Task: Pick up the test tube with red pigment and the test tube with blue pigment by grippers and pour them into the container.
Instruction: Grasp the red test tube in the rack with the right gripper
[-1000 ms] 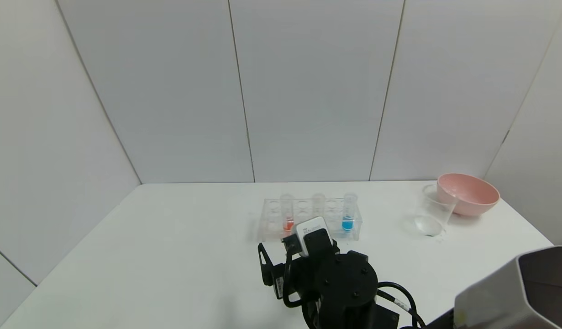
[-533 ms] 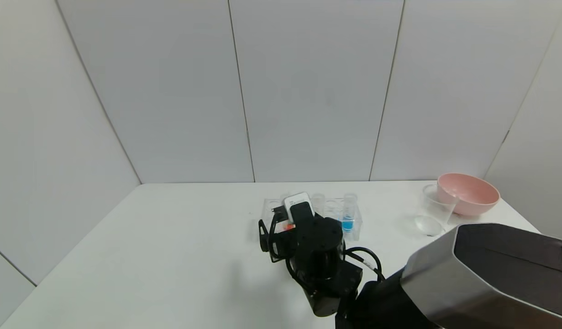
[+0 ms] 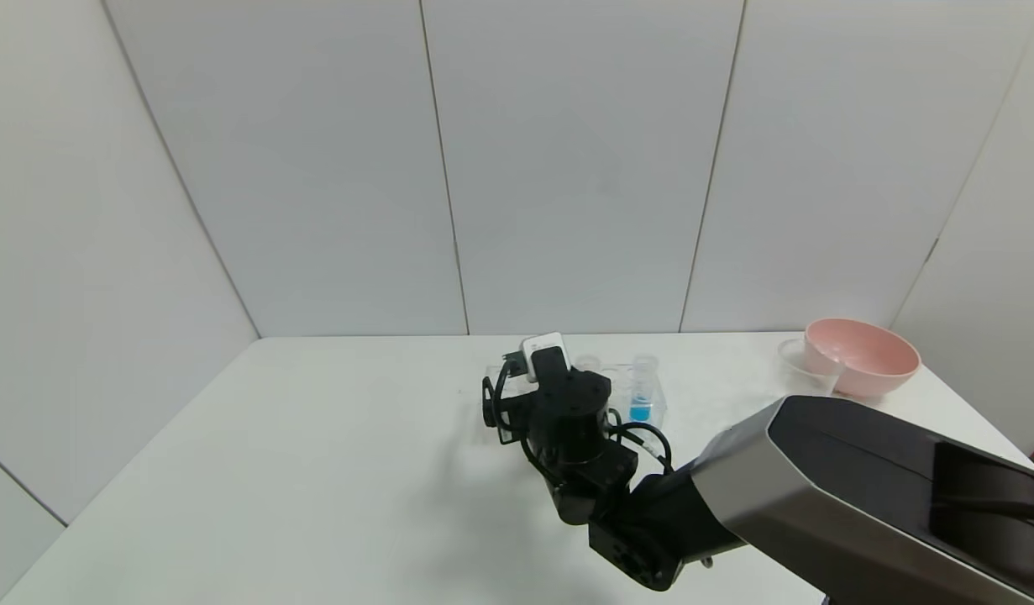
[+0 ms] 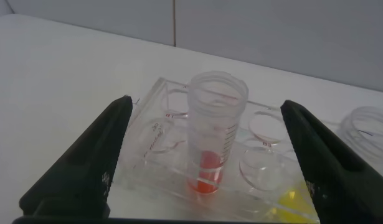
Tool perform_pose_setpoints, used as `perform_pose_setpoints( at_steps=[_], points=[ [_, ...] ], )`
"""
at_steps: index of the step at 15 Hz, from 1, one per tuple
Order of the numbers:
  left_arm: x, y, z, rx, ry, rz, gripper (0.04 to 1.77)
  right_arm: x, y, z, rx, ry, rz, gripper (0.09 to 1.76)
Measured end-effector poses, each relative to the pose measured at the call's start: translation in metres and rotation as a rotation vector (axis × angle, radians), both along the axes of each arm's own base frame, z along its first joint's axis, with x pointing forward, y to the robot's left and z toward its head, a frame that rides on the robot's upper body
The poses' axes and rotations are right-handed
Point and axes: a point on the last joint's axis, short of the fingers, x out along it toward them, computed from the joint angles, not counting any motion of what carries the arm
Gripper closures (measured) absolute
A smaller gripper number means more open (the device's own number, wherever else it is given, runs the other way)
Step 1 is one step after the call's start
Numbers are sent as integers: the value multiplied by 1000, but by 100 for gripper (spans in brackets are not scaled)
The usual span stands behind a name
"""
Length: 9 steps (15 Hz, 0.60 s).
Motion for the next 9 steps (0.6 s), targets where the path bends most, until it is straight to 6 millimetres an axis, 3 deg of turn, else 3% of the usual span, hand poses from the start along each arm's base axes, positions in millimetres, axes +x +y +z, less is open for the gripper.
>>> perform_pose_setpoints(
  at_steps=[7,8,9],
  points=[
    [0,0,0,0,0,0,5,12,-3,-4,18,-16,-10,14],
    [0,0,0,0,0,0,5,12,-4,-5,16,-14,-11,19],
    [0,0,0,0,0,0,5,12,-5,-5,14,-12,-14,38]
  ],
)
